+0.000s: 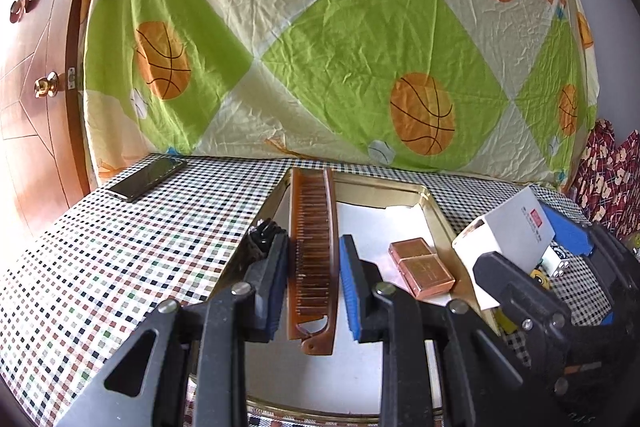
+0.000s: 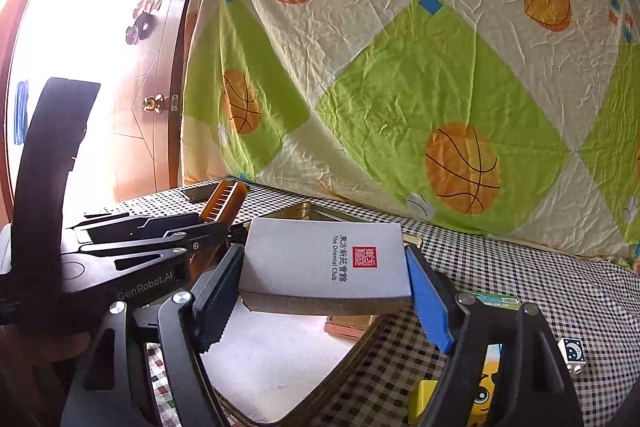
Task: Organize rigid objects
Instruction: 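Lower the comb into the tin with the left tool while the right tool releases the white box, then move the left tool toward the yellow cube while the right tool approaches the yellow face block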
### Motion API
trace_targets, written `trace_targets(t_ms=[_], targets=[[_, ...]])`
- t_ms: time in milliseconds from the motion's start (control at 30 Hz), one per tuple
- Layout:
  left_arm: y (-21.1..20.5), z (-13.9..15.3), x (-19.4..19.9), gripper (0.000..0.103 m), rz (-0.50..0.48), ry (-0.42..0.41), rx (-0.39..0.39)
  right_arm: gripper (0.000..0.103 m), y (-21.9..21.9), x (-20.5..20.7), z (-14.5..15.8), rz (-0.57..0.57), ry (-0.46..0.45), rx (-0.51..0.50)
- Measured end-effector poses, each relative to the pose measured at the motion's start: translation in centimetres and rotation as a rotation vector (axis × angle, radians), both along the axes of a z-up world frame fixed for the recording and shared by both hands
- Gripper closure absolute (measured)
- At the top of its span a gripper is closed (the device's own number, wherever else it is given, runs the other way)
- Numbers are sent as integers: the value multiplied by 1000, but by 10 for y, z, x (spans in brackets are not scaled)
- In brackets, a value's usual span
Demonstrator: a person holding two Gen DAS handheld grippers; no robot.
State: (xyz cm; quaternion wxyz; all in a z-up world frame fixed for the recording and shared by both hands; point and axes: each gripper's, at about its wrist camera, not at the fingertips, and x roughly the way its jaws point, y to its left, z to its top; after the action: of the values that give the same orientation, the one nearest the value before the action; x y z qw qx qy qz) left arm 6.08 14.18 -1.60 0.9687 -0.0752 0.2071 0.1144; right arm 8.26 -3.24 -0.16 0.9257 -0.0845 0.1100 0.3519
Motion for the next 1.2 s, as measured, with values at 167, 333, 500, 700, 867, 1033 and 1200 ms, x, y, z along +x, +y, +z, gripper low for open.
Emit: trace_targets(t_ms=[167, 333, 500, 700, 867, 1033, 1200], targets=[[5, -1, 11, 79, -17, 44, 0, 24, 8, 13, 1, 4, 37, -27], [8, -3, 25, 79, -35, 96, 8, 24, 21, 33, 2, 14, 104, -61], [11, -8, 37, 79, -41, 148, 19, 24, 35, 54, -1, 24, 173, -84], [17, -13, 41, 73, -23, 181, 20, 23, 41, 72, -6, 64, 249, -61], [14, -11, 34, 44, -8, 155, 17, 22, 29, 69, -6, 48, 248, -30], [3, -7, 20, 20, 11, 99, 5, 17, -1, 65, -3, 12, 246, 24], [-19, -1, 8, 14, -10, 51, 27, 17, -55, 62, -5, -72, 217, 41]])
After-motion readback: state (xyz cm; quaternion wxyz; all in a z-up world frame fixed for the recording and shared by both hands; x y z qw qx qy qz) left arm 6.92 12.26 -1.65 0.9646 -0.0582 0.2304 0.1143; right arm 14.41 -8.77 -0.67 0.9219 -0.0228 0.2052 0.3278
